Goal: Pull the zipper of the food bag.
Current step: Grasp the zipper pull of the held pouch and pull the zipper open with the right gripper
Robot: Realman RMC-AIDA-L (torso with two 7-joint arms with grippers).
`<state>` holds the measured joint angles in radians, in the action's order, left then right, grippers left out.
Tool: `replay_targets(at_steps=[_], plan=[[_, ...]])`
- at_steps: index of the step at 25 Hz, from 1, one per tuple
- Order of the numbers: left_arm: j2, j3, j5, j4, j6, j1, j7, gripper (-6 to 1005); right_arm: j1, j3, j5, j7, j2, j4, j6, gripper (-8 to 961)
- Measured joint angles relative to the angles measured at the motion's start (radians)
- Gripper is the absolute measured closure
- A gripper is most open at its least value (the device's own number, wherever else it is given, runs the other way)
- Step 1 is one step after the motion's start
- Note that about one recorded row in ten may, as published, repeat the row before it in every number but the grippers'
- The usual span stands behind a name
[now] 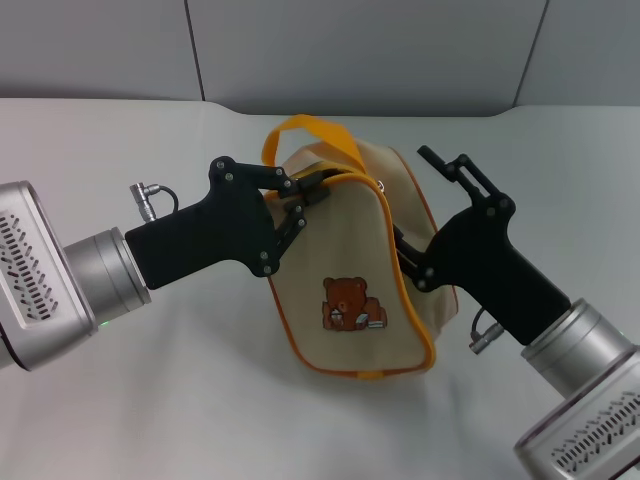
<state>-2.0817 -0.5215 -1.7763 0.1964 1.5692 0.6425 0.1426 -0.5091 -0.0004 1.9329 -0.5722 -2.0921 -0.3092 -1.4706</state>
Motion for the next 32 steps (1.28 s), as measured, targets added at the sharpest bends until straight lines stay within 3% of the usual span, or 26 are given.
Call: replay_targets(at_steps=[2,7,23,32], plan=[[0.000,0.000,-0.001,0.000,0.000,0.000,0.000,939,-0.004,0.000,0.001,0.000,0.000,0.000,0.010,137],[0.000,0.000,-0.002,-0.001,0.000,0.002,0.000,939,-0.009,0.000,0.003,0.000,0.000,-0.002,0.035,290],[0.000,0.000,-0.002,-0.012,-0.004,0.000,0.000,939,-0.009,-0.006,0.005,-0.004,0.000,-0.002,0.039,945],[0.000,0.000,0.001,-0.012,-0.007,-0.003,0.000,939,-0.004,-0.006,0.005,-0.003,0.000,-0.002,0.039,955]])
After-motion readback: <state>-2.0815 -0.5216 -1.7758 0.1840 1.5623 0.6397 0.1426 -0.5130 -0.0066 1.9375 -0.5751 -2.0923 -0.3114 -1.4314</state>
